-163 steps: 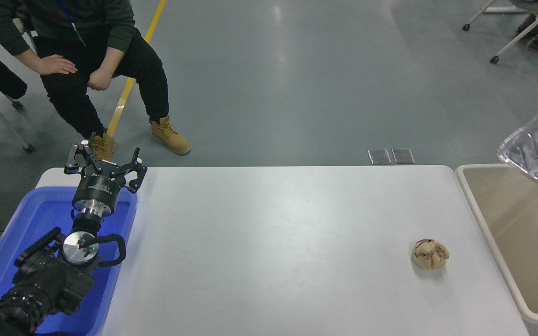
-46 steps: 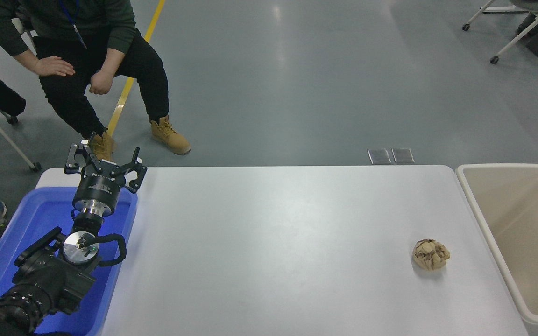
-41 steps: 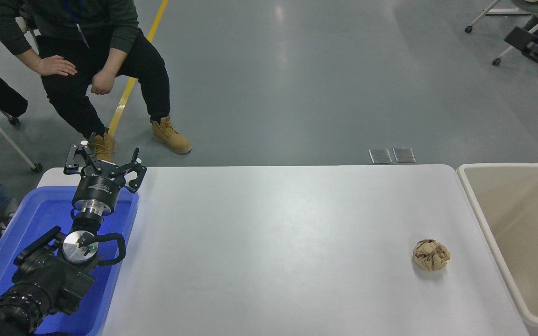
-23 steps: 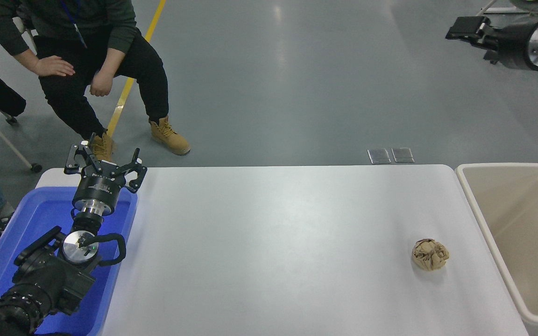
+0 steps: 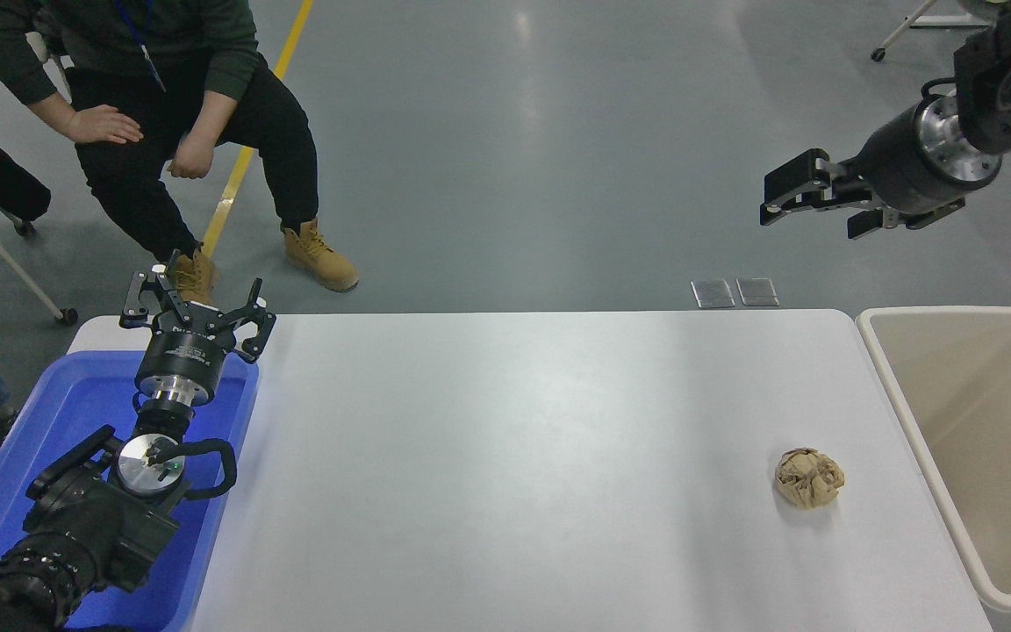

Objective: Pick up foil plate and place in dustbin

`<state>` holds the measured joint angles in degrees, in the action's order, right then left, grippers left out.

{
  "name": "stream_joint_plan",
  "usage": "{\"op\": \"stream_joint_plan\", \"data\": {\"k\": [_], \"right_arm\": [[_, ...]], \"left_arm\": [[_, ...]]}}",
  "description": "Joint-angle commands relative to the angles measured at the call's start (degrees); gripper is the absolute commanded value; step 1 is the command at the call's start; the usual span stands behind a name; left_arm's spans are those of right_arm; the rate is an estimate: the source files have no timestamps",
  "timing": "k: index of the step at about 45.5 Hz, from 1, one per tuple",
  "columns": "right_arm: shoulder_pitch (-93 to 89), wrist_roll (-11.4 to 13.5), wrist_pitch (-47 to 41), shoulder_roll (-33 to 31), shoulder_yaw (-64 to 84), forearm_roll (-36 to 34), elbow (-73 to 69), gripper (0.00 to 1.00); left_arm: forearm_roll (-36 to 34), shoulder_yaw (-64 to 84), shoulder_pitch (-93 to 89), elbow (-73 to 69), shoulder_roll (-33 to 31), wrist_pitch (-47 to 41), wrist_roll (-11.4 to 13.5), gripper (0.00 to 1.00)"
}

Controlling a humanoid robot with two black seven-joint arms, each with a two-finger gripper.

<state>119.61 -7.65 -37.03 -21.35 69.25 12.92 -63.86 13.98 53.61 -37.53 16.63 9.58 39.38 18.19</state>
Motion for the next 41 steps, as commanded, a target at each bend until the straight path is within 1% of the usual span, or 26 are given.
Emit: {"op": "stream_joint_plan", "data": {"k": [1, 5, 9, 12, 23, 41], "right_arm": [[1.1, 4.0, -2.1, 2.6, 1.9, 0.2, -5.5, 1.0], [1.4, 7.1, -2.1, 3.8, 2.3, -0.4, -6.9, 1.0], [2.6, 10.9, -2.3, 4.5, 3.8, -3.2, -8.5, 1.0], [4.0, 12.9, -3.3, 4.7, 4.6, -4.9, -10.3, 1.0], [5.9, 13.3, -8.0, 4.8, 4.7, -5.8, -14.2, 1.0], [6.8, 13.3, -8.0, 4.8, 3.7, -6.9, -14.8, 1.0]], "left_arm": [[0.0, 0.0, 0.0, 0.0, 0.0, 0.0, 0.0, 0.99], [0.0, 0.0, 0.0, 0.0, 0.0, 0.0, 0.0, 0.99], [0.0, 0.0, 0.0, 0.0, 0.0, 0.0, 0.0, 0.99], [0.0, 0.0, 0.0, 0.0, 0.0, 0.0, 0.0, 0.99], [0.0, 0.0, 0.0, 0.0, 0.0, 0.0, 0.0, 0.99], [0.0, 0.0, 0.0, 0.0, 0.0, 0.0, 0.0, 0.99]]}}
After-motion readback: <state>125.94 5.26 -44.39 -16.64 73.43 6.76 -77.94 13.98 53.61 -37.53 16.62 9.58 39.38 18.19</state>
